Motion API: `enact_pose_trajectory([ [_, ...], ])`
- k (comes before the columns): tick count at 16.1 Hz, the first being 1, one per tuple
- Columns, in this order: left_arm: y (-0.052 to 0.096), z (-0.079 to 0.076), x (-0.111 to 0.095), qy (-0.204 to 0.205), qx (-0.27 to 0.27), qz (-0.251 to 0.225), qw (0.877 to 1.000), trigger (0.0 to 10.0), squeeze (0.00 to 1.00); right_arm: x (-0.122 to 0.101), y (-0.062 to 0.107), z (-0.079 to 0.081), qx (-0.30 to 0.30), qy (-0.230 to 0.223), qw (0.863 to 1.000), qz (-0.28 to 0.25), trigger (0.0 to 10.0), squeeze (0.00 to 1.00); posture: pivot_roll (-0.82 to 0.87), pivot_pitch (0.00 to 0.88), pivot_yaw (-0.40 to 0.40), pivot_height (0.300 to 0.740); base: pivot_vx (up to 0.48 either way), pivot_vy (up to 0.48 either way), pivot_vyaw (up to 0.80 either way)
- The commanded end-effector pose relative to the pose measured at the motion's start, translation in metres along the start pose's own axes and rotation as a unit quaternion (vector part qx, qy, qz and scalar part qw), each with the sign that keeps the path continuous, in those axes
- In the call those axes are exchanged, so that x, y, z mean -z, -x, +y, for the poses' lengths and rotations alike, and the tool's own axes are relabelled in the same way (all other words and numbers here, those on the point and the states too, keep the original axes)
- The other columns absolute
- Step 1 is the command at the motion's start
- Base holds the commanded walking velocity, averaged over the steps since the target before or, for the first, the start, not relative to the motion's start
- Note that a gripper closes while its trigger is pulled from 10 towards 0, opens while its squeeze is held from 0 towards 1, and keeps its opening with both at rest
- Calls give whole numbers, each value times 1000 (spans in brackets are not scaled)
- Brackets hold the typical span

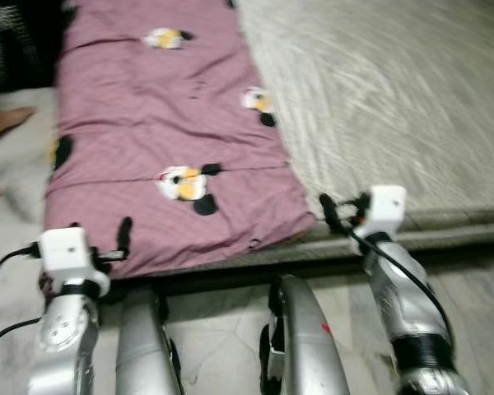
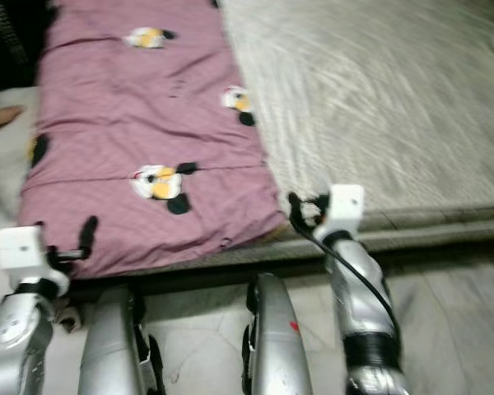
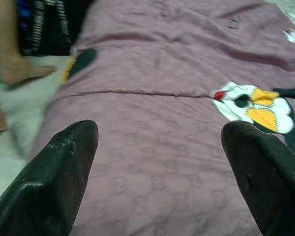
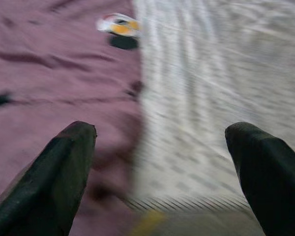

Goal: Clean up the room

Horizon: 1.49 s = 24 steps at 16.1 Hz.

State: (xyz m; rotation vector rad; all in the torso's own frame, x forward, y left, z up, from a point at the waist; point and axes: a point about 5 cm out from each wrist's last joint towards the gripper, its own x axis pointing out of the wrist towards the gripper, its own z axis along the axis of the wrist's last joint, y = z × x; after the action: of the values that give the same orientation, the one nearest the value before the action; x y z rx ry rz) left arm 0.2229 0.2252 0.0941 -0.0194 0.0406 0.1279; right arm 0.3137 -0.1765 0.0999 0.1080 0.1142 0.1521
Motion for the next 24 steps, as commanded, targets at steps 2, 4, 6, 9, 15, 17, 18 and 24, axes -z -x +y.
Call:
enact_pose_trajectory([
  [2, 12, -2, 3, -1, -6, 16, 1000, 10000, 0, 4, -13, 8, -12, -39, 999, 17, 10000, 0, 93, 197, -74, 571, 0, 0, 0],
  [4, 17, -6, 4, -2, 9, 31, 999, 10000, 0, -2, -29, 24, -35, -71, 997, 18, 10000, 0, 100, 200, -58, 571, 0, 0, 0],
  [6, 13, -7, 1, -3, 19, 36, 999, 10000, 0, 3, -43, 49, -60, -80, 994, 45, 10000, 0, 104, 199, -45, 571, 0, 0, 0],
  [9, 8, -9, -2, -5, 25, 33, 999, 10000, 0, 22, -44, 63, -45, -38, 994, 97, 10000, 0, 108, 202, -40, 571, 0, 0, 0],
  [15, 12, -7, -1, -4, 25, 46, 999, 10000, 0, 72, -10, -5, 141, -80, 959, 231, 10000, 0, 118, 217, -55, 571, 0, 0, 0],
  [17, 12, -6, 0, -3, 25, 49, 998, 10000, 0, 77, 9, -24, 181, -102, 945, 253, 10000, 0, 107, 218, -54, 571, 0, 0, 0],
  [18, 12, -6, 0, -3, 25, 49, 998, 10000, 0, 79, 12, -25, 186, -112, 942, 257, 10000, 0, 103, 218, -54, 571, 0, 0, 0],
  [24, 5, -7, -2, -3, 32, 48, 998, 10000, 0, 18, 27, -52, 262, -107, 958, 42, 10000, 0, 79, 218, -39, 571, 0, 0, 0],
])
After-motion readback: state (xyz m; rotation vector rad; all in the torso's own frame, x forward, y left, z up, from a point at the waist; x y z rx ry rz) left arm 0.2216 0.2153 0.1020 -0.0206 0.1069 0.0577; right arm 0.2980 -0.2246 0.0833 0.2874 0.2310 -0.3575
